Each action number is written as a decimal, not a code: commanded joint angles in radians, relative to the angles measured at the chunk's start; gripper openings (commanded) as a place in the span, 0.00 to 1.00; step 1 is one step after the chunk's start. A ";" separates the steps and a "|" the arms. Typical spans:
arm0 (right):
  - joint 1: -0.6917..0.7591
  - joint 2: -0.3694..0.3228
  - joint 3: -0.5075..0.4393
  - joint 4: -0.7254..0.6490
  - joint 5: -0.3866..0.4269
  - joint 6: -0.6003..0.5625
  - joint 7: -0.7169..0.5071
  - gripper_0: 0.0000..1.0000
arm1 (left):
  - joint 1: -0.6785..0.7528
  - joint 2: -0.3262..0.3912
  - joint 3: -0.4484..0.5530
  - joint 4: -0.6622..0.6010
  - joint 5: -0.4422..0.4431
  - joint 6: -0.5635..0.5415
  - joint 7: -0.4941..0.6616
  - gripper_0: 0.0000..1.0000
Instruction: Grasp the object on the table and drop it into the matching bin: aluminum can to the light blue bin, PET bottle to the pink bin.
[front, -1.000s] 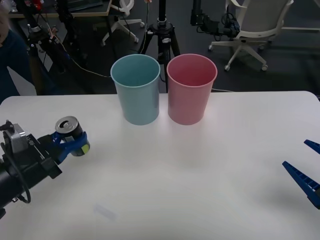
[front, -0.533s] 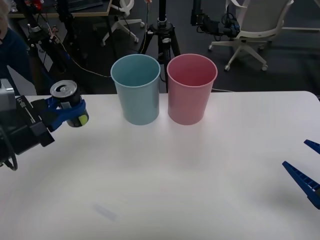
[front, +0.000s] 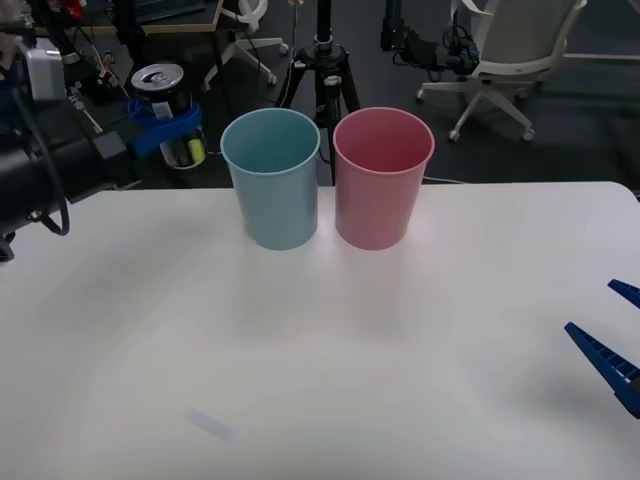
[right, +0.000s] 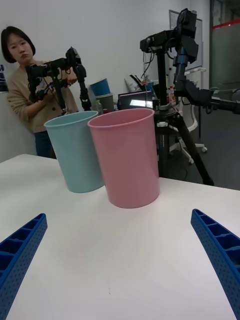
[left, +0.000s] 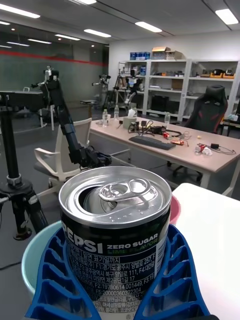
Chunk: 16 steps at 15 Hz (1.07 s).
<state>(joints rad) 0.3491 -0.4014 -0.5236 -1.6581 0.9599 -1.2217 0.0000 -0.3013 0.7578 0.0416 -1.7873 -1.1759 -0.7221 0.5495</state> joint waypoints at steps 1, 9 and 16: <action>0.000 0.000 0.000 0.000 0.000 0.000 0.000 1.00 | -0.148 -0.008 -0.075 0.132 -0.001 0.016 -0.013 0.00; 0.000 0.000 0.000 0.000 0.000 0.000 0.000 1.00 | -0.364 -0.218 -0.114 0.413 -0.249 0.038 -0.010 0.00; 0.000 0.000 0.000 0.000 0.000 0.000 0.000 1.00 | -0.427 -0.322 -0.114 0.511 -0.395 0.124 -0.013 0.00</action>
<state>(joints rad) 0.3490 -0.4014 -0.5236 -1.6581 0.9599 -1.2217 0.0000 -0.7286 0.4434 -0.0721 -1.2776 -1.5555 -0.6049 0.5349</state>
